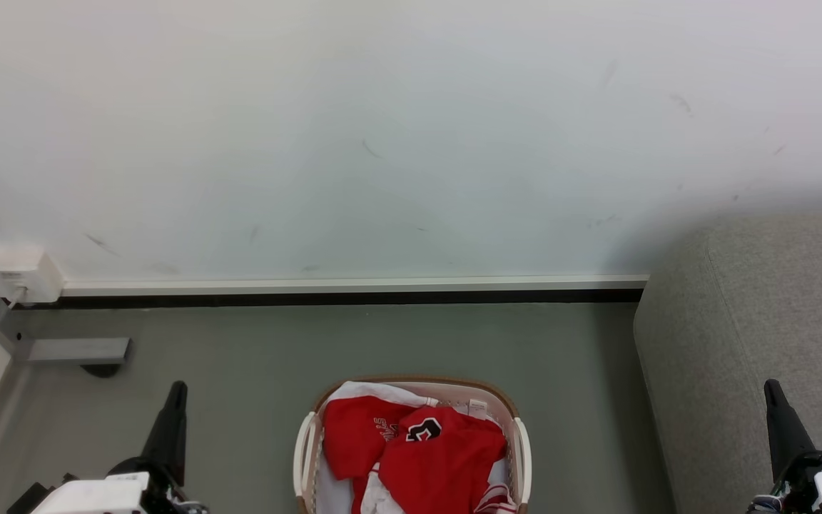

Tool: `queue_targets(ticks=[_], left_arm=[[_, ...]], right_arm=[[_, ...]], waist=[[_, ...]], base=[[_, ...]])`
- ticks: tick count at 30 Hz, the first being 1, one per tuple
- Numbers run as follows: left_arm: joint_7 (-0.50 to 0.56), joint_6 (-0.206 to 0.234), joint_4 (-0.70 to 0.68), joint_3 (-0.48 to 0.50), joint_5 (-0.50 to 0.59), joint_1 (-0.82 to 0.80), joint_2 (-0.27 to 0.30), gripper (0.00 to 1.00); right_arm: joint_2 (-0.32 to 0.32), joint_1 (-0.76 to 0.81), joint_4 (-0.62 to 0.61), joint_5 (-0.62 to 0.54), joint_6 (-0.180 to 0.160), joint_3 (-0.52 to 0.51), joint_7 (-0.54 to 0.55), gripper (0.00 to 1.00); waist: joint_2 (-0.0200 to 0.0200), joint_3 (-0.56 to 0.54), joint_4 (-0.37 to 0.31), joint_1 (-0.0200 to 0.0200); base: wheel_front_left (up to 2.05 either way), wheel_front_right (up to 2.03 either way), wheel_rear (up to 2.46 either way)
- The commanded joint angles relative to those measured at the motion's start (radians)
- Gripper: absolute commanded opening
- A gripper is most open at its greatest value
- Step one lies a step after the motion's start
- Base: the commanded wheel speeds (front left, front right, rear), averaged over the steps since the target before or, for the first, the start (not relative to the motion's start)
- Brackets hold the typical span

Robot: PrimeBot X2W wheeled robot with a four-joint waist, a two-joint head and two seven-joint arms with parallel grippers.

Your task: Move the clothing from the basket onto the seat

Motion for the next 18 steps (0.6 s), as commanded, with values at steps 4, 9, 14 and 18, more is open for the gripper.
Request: queue_targets(ticks=[4,9,14,18], left_arm=[[0.003,-0.005,-0.001,0.001,-0.015,-0.008,0.007,0.00],[0.003,-0.005,-0.001,0.001,-0.015,-0.008,0.007,0.00],[0.003,-0.005,-0.001,0.001,-0.015,-0.008,0.007,0.00],[-0.002,0.005,0.023,-0.002,0.002,0.020,-0.008,1.00]], right_arm=[[-0.005,-0.013,-0.004,0.001,-0.002,-0.003,0.002,0.00],[-0.005,-0.013,-0.004,0.001,-0.002,-0.003,0.002,0.00],[-0.005,-0.013,-0.004,0.001,-0.002,-0.003,0.002,0.00],[0.010,0.019,0.023,0.000,0.000,0.003,-0.002,1.00]], waist=[[0.0000,0.000,0.000,0.0000],[0.0000,0.000,0.000,0.0000],[0.0000,0.000,0.000,0.0000],[0.0000,0.000,0.000,0.0000]], base=[[0.00,0.00,0.00],[0.00,0.00,0.00],[0.00,0.00,0.00],[0.00,0.00,0.00]])
